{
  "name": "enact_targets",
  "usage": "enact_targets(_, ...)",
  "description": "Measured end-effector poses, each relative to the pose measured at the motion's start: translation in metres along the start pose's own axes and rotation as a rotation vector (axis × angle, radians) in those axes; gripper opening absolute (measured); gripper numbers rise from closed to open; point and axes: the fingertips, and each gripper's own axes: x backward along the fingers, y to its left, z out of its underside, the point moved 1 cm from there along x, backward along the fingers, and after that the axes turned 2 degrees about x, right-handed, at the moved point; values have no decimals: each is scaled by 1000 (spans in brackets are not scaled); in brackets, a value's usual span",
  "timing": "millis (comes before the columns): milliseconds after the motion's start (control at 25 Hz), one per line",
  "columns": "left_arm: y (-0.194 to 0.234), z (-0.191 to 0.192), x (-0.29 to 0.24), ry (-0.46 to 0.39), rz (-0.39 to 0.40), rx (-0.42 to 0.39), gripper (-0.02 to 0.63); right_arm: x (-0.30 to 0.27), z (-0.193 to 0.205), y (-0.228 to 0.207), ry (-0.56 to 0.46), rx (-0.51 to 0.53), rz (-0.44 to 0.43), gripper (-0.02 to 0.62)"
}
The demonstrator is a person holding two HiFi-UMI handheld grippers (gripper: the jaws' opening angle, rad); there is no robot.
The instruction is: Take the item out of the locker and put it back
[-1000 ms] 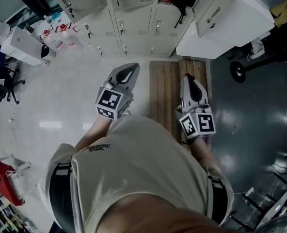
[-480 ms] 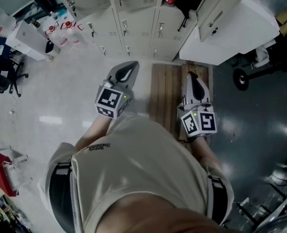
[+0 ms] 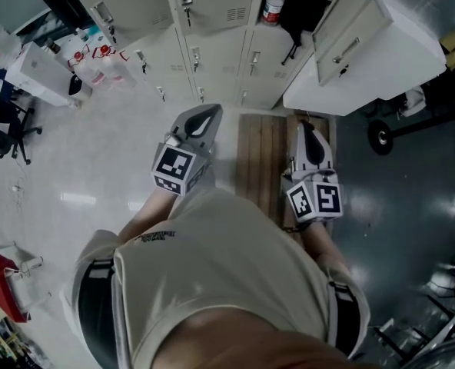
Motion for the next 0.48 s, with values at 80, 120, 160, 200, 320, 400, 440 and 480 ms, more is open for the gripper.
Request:
enact_targets(80, 11, 0, -13, 3, 14, 2, 12, -14, 2, -5, 13, -2, 12, 3)
enact_targets(120, 16, 0, -20, 7, 19, 2, 14, -21, 4, -8, 18, -3, 17, 3)
enact_targets(160, 22, 0, -26, 11, 23, 3, 12, -28, 5, -10, 23, -4, 22, 3)
enact_targets(200, 27, 1, -32, 14, 27, 7, 12, -35, 7, -12, 29, -7, 27, 3)
enact_targets(320, 42, 0, -49, 20, 40, 21, 12, -57, 10, -16, 45, -13, 38, 4)
enact_targets(400, 54, -1, -60, 22, 51, 21, 14, -72, 10, -18, 49, -13, 44, 3)
enact_targets(440, 60, -2, -66, 24, 56, 21, 12, -80, 9, -19, 50, -13, 47, 3)
enact_targets(480, 67, -3, -73, 25, 61, 23, 12, -88, 9, -21, 51, -12, 52, 3)
